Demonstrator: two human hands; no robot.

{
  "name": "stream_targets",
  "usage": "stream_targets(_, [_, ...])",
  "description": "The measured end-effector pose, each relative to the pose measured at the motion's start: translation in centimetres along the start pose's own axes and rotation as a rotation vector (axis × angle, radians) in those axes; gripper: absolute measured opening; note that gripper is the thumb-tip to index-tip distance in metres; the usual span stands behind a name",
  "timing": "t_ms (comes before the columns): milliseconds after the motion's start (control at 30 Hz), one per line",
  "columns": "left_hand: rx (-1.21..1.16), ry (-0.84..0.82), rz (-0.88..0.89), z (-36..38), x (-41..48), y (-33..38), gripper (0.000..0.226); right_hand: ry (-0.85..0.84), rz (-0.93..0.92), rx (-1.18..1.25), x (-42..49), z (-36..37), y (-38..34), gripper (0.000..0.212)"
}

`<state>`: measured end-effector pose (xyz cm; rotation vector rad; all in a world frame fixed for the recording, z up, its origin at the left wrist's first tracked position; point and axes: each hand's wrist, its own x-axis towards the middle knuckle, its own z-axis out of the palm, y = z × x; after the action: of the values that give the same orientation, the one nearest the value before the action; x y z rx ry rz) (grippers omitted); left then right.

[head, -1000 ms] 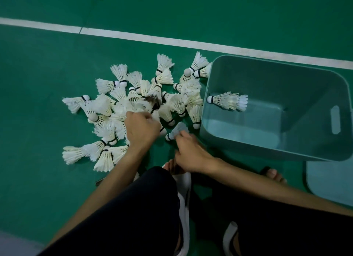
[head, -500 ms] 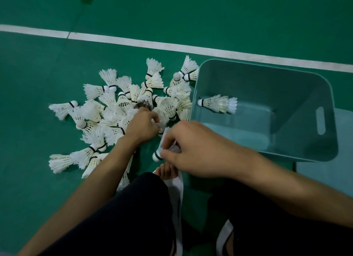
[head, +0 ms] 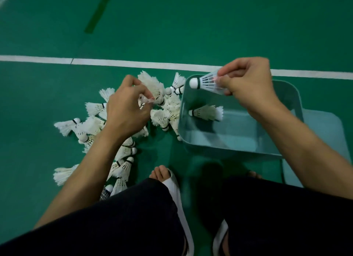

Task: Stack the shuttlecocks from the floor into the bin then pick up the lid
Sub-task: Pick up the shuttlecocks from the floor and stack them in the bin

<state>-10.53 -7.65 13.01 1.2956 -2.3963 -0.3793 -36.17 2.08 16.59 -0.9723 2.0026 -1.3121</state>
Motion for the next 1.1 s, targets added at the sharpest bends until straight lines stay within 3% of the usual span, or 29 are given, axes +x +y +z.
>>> stream_targets(133, [-0.143, 0.085, 0.137, -0.4, 1.6, 4.7, 0.005, 0.21, 0.141, -0.125, 2.2, -3.2, 4.6, 0.017])
stream_targets(267, [-0.235, -0.076, 0.253, 2.9, 2.7, 9.0, 0.005, 0.303, 0.308, -0.287, 3.7, -4.9, 9.2, 0.023])
stream_targets(500, [-0.061, -0.534, 0.262, 10.8, 3.1, 11.6, 0.008, 0.298, 0.524, -0.395, 6.1, -2.3, 14.3, 0.018])
stream_targets(767, [0.047, -0.72, 0.182, 14.0, 3.3, 10.6, 0.01, 0.18, 0.616, -0.288, 7.5, 3.0, 17.3, 0.022])
stream_targets(867, [0.054, -0.74, 0.175, 14.3, 3.1, 10.9, 0.01, 0.135, 0.625, -0.214, 7.7, 3.2, 17.7, 0.028])
stream_targets(967, [0.039, -0.716, 0.189, 14.1, 3.0, 11.0, 0.012, 0.091, 0.601, -0.244, 7.5, 1.9, 16.9, 0.015])
stream_targets(1033, [0.012, -0.68, 0.197, 13.8, 2.9, 11.0, 0.013, 0.129, 0.477, -0.382, 6.6, 0.6, 16.1, 0.018])
stream_targets(1100, [-0.017, -0.656, 0.206, 13.5, 2.9, 11.2, 0.015, 0.086, 0.207, -0.435, 5.4, -0.9, 15.7, 0.03])
